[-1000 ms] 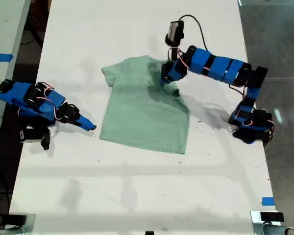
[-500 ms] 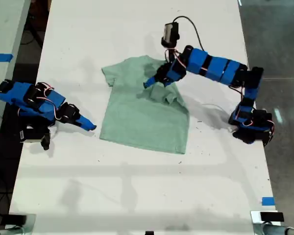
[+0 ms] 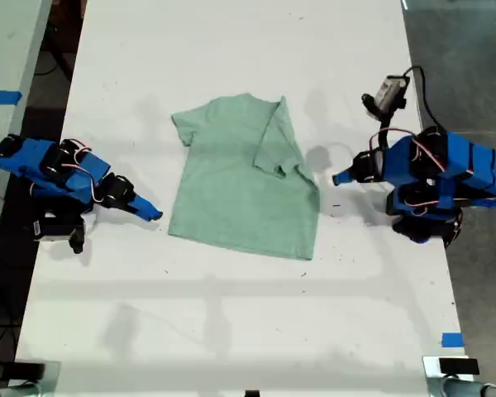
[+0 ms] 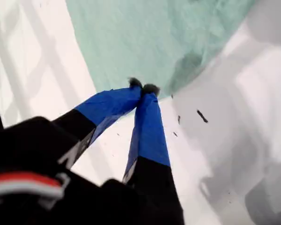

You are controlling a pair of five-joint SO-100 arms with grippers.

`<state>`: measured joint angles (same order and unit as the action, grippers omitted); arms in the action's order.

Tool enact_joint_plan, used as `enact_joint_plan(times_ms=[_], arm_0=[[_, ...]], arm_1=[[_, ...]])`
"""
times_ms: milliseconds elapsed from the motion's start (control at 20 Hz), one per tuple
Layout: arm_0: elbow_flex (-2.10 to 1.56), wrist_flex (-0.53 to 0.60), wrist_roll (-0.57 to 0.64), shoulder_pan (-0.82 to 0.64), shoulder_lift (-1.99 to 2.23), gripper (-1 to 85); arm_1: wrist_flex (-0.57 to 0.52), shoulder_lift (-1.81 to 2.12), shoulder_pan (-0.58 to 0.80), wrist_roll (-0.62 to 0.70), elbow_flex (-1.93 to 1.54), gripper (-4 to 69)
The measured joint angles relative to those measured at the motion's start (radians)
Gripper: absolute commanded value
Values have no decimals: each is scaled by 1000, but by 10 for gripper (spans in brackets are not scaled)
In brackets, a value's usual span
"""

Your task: Fold t shirt

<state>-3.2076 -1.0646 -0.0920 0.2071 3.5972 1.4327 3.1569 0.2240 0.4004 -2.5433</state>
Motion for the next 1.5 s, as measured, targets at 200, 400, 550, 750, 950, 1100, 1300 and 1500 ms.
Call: enact_joint_plan(times_ms=[200,400,550,750,950,1100,1300,1500], arm_0=[[0,0,0,0,0,112],[0,0,0,2,0,113],[0,0,0,2,0,113],[0,0,0,2,0,113],[0,0,0,2,0,113],[0,0,0,2,0,113],[0,0,0,2,0,113],[0,0,0,2,0,113]], arm_1=[[-17,313,6,-52,-474,4],[9,341,-12,-127,-479,4],[9,345,-20,-135,-479,3],[9,345,-20,-137,-479,3],[9,345,-20,-140,-479,3],[9,345,-20,-141,-479,3],[9,345,-20,-141,-479,3],[9,345,-20,-141,-479,3]])
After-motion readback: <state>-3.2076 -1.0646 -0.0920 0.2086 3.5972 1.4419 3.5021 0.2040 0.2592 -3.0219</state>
